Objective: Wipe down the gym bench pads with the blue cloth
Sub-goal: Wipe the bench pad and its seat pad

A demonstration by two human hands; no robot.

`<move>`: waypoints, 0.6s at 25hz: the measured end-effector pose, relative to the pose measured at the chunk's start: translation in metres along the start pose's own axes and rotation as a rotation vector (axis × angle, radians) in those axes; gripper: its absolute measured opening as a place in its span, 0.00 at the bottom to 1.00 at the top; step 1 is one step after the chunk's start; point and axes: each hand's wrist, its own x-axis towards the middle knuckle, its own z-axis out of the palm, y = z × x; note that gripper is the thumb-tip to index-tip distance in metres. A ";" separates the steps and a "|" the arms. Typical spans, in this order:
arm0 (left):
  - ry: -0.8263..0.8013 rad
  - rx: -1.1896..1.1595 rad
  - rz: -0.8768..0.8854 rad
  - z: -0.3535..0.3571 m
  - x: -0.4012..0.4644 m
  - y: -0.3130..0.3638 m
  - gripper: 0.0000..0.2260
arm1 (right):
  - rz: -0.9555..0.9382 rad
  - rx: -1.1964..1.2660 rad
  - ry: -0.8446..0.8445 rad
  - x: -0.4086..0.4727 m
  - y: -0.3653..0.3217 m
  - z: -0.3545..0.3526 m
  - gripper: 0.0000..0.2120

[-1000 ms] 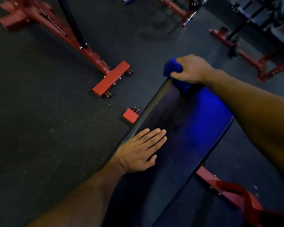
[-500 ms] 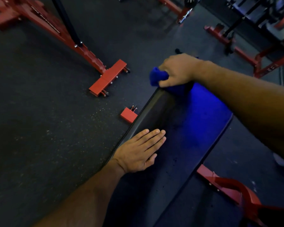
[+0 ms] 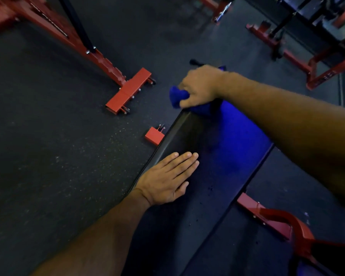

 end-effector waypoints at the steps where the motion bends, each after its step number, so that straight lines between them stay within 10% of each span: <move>1: -0.006 0.000 -0.002 0.000 0.000 0.000 0.27 | 0.038 0.013 0.031 -0.001 0.010 0.000 0.23; 8: -0.042 -0.007 -0.010 -0.001 0.000 0.001 0.30 | -0.288 -0.076 0.063 0.006 -0.079 0.026 0.23; 15: -0.063 -0.008 -0.011 0.000 0.001 0.000 0.31 | 0.050 -0.042 0.093 -0.001 -0.012 0.010 0.23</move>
